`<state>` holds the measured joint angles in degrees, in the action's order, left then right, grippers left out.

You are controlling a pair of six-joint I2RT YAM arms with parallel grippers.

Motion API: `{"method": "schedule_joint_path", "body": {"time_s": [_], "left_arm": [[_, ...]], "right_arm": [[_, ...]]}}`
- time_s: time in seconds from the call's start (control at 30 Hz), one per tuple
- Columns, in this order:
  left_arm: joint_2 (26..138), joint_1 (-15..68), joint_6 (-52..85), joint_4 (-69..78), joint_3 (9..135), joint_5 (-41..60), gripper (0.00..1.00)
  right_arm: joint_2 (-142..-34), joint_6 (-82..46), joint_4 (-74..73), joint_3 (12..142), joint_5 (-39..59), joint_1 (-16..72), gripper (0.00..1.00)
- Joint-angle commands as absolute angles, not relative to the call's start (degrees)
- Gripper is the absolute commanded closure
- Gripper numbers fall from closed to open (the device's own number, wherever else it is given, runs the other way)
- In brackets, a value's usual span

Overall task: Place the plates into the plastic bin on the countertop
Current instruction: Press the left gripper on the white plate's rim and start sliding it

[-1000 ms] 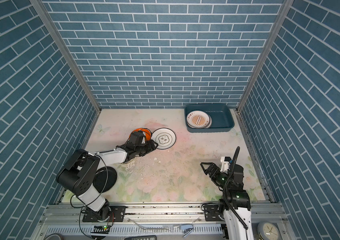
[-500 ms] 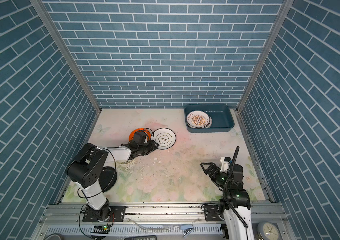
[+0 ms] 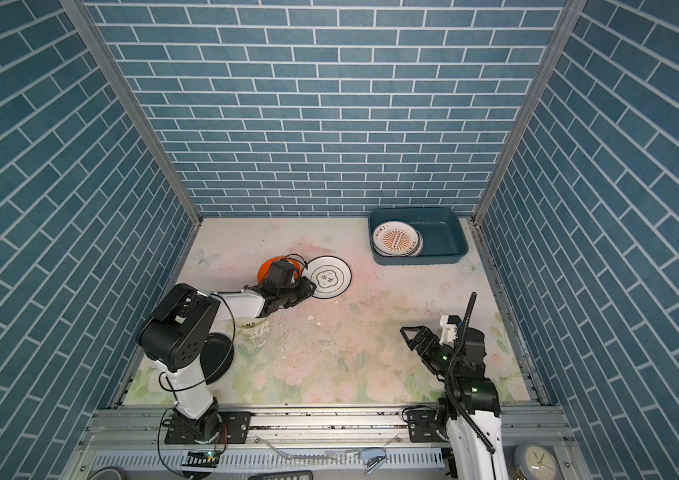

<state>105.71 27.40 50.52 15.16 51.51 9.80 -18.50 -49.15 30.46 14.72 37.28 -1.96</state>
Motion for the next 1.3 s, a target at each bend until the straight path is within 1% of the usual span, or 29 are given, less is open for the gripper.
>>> {"method": "schedule_joint_path", "body": {"time_s": [0.0, 0.2, 0.27, 0.43, 0.63, 0.77, 0.9, 1.07, 1.2, 1.27], "left_arm": [[108.04, 27.61, 50.01, 13.61, 52.51, 9.30, 0.47], [108.53, 27.66, 49.91, 13.16, 53.18, 8.97, 0.48], [108.62, 27.66, 49.63, 12.96, 53.25, 8.80, 0.46], [108.80, 27.60, 48.98, 12.39, 53.29, 8.39, 0.47], [108.92, 27.65, 48.86, 12.77, 53.13, 8.74, 0.54], [108.90, 27.60, 48.96, 13.60, 52.82, 9.03, 0.67], [109.02, 27.71, 49.37, 14.32, 52.75, 9.01, 0.70], [109.20, 28.13, 50.27, 16.15, 52.51, 9.23, 0.79], [109.34, 28.39, 50.49, 16.08, 52.57, 9.45, 0.80], [109.24, 28.43, 50.67, 16.41, 52.32, 9.66, 0.82]], "right_arm": [[-18.41, -47.48, 31.81, 15.72, 36.47, -2.11, 0.05], [-18.11, -47.15, 32.69, 15.56, 36.18, -2.11, 0.05], [-18.04, -46.94, 33.01, 15.71, 36.21, -2.11, 0.05], [-17.67, -46.18, 34.07, 16.34, 36.00, -2.11, 0.05], [-16.81, -46.05, 35.49, 16.52, 35.87, -2.13, 0.05], [-16.11, -45.96, 36.46, 16.53, 36.03, -2.11, 0.05], [-15.62, -45.88, 37.24, 16.74, 35.99, -2.11, 0.06], [-15.97, -46.05, 37.53, 16.51, 35.56, -2.11, 0.06], [-16.74, -46.06, 37.79, 16.87, 35.87, -2.11, 0.07], [-17.01, -45.88, 38.04, 16.87, 35.81, -2.11, 0.07]]}}
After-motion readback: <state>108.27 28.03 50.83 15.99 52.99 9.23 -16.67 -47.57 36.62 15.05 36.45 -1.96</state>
